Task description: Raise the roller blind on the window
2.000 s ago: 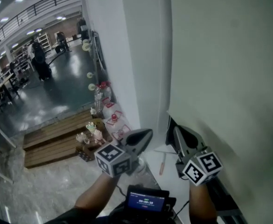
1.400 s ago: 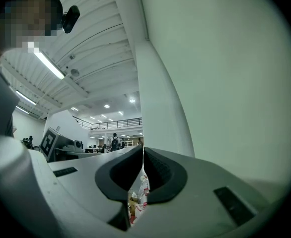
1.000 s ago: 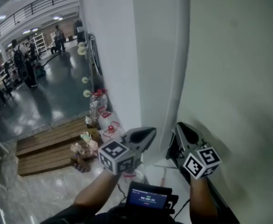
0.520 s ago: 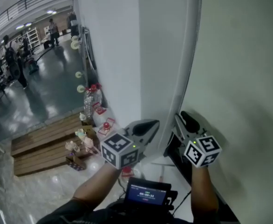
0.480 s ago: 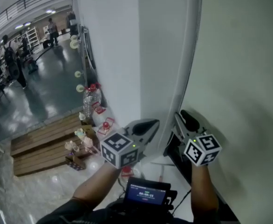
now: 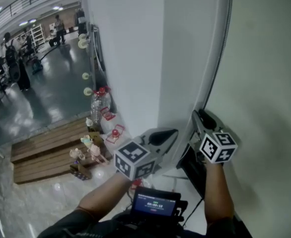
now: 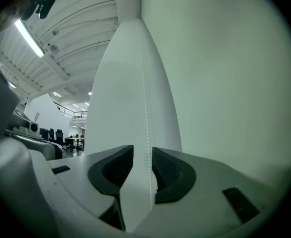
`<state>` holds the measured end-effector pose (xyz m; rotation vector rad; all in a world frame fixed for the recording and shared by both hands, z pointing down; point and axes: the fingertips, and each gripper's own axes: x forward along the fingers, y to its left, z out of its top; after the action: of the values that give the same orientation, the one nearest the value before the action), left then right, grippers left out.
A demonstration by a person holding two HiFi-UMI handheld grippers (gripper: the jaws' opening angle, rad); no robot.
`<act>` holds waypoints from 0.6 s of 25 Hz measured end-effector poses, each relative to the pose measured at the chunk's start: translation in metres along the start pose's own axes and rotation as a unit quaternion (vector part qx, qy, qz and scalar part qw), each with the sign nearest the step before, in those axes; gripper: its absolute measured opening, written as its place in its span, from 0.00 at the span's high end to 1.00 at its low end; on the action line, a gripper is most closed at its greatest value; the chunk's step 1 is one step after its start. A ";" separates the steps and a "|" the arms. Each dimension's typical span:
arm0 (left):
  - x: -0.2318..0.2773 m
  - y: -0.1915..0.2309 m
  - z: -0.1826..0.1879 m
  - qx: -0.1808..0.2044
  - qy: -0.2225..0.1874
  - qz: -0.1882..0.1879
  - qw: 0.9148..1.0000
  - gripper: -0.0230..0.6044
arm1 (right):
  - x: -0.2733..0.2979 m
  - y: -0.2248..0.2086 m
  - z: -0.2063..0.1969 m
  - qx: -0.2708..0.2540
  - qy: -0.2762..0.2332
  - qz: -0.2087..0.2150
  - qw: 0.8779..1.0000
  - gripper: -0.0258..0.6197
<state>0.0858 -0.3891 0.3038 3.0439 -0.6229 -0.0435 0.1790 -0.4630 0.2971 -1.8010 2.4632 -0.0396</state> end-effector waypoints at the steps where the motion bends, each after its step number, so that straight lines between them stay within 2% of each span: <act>1: 0.001 0.000 -0.002 -0.001 0.003 -0.003 1.000 0.98 | 0.004 -0.002 -0.002 0.000 0.001 -0.002 1.000 0.75; 5: 0.002 0.005 -0.009 -0.002 0.017 -0.009 1.000 0.98 | 0.019 -0.009 -0.005 0.005 0.004 -0.004 1.000 0.75; 11: 0.000 0.012 -0.013 -0.007 0.016 -0.006 1.000 0.98 | 0.038 -0.011 -0.012 0.006 0.012 0.005 1.000 0.75; 15: -0.001 0.010 -0.012 -0.005 0.009 -0.008 1.000 0.98 | 0.036 -0.007 -0.012 0.002 0.014 0.019 1.000 0.87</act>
<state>0.0817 -0.3981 0.3165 3.0357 -0.5959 -0.0192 0.1736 -0.4999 0.3077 -1.7636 2.5124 -0.0679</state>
